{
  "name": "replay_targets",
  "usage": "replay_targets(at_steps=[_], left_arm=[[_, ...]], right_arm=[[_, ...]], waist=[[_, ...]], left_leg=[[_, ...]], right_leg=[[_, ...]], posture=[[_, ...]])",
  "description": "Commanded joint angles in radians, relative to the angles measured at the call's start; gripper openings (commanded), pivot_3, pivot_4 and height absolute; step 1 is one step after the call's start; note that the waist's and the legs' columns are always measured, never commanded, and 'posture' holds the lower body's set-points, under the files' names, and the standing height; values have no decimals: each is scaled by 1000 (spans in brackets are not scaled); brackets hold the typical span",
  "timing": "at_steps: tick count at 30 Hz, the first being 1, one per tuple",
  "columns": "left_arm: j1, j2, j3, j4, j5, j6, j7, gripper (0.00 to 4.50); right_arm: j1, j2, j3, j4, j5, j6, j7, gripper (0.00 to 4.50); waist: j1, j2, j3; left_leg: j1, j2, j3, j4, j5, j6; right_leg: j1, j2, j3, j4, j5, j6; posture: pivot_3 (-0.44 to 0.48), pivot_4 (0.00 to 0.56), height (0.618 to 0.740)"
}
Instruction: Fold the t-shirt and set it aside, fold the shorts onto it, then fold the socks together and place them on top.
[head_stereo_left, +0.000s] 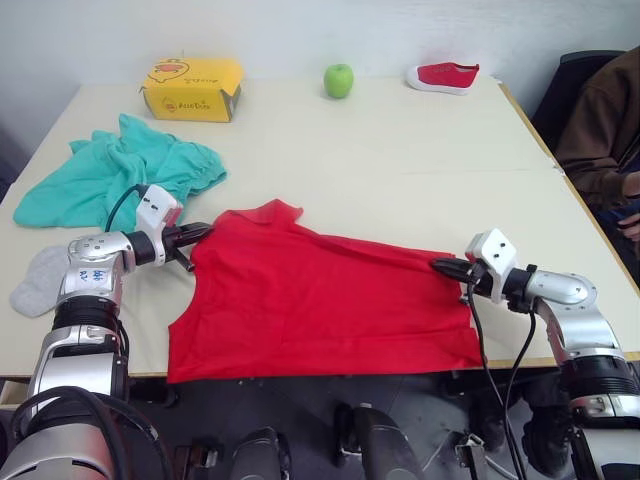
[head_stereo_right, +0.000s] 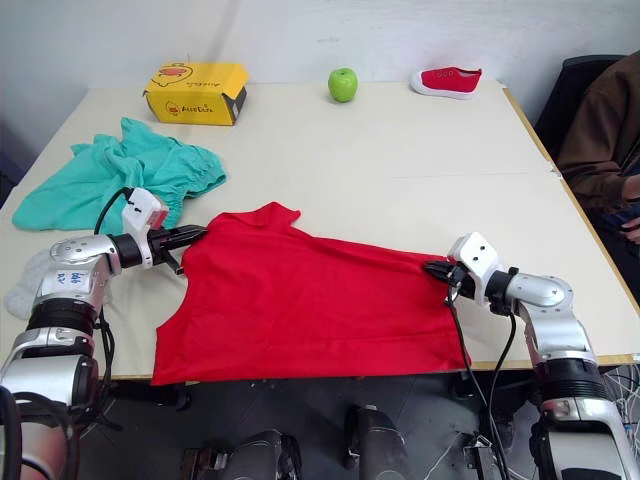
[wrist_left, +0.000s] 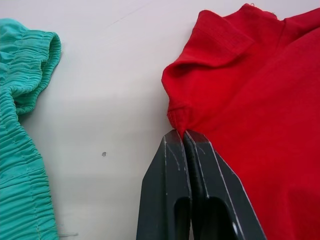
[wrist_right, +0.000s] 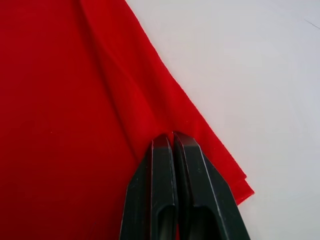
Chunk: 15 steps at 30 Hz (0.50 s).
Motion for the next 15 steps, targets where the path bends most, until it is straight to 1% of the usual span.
replay_targets(at_steps=[1,6,11,13,15], left_arm=[[-2,6,38,-10,-38,-27,-3,0],[-5,-1,44,0,-55,22,-13,0],[-33,-14,13,-6,-52,175,-58,0],[-25,-16,27,-42,-69,153,-79,0],[-5,-1,40,-89,-83,149,-102,0]], right_arm=[[-14,-22,-29,-5,24,20,5,16],[-28,-8,-54,-17,62,58,-14,16],[-43,-8,-47,-31,73,71,-15,16],[-34,-15,-40,-43,62,46,-4,16],[5,-40,-11,-62,13,-58,22,16]], waist=[[-1,0,0],[0,0,0],[0,0,0],[0,0,0],[0,0,0]], left_leg=[[0,0,0,0,0,0],[0,0,0,0,0,0],[0,0,0,0,0,0],[0,0,0,0,0,0],[0,0,0,0,0,0]], right_leg=[[0,0,0,0,0,0],[0,0,0,0,0,0],[0,0,0,0,0,0],[0,0,0,0,0,0],[0,0,0,0,0,0]], posture=[[0,150,740],[0,150,740],[0,150,740],[0,150,740],[0,150,740]])
